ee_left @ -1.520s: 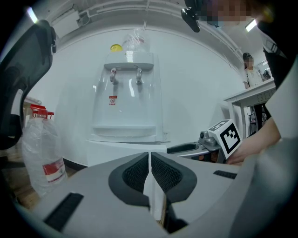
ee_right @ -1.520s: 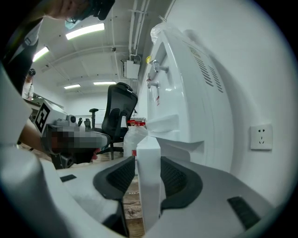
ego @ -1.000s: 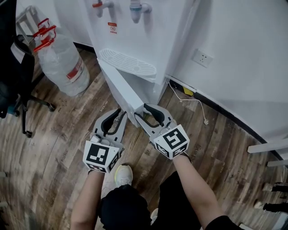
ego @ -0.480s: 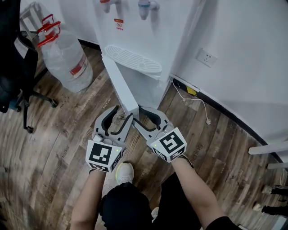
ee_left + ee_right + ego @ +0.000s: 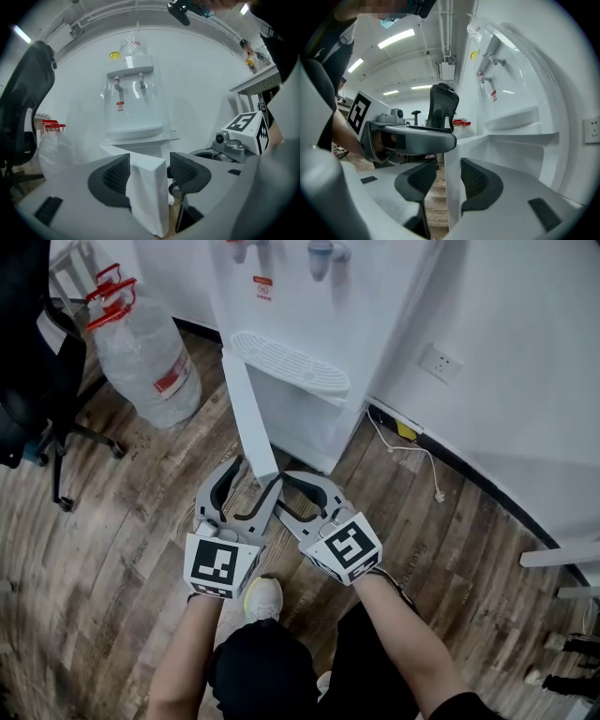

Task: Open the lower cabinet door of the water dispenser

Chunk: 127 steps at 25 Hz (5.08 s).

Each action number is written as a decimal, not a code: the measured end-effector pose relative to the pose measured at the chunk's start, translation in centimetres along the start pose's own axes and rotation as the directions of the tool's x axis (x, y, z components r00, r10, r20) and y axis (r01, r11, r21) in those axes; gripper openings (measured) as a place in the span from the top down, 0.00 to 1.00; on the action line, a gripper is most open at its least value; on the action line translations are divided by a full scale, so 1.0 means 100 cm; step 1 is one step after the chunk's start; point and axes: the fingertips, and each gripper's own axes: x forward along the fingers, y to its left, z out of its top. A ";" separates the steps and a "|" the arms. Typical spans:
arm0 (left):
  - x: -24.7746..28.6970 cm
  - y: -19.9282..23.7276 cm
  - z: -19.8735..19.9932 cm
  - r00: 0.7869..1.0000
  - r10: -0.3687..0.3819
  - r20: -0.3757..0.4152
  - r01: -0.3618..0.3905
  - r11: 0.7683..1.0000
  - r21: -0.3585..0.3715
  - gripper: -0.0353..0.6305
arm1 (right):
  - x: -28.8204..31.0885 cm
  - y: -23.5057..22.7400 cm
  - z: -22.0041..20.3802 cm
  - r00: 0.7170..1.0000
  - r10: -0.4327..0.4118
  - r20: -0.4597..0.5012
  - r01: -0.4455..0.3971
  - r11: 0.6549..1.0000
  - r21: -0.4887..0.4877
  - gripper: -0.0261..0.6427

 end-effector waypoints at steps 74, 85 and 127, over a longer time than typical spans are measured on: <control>-0.100 0.182 -0.052 0.909 0.407 -0.093 -0.414 0.907 -0.073 0.56 | 0.103 0.071 0.037 0.974 0.213 0.077 -0.216 0.975 0.043 0.92; -0.104 0.213 -0.056 0.895 0.433 -0.104 -0.441 0.895 -0.072 0.56 | 0.121 0.073 0.038 0.971 0.227 0.069 -0.230 0.972 0.045 0.92; -0.088 0.317 -0.069 0.837 0.531 -0.134 -0.540 0.841 -0.034 0.58 | 0.162 0.051 0.023 0.971 0.237 0.028 -0.238 0.969 0.064 0.92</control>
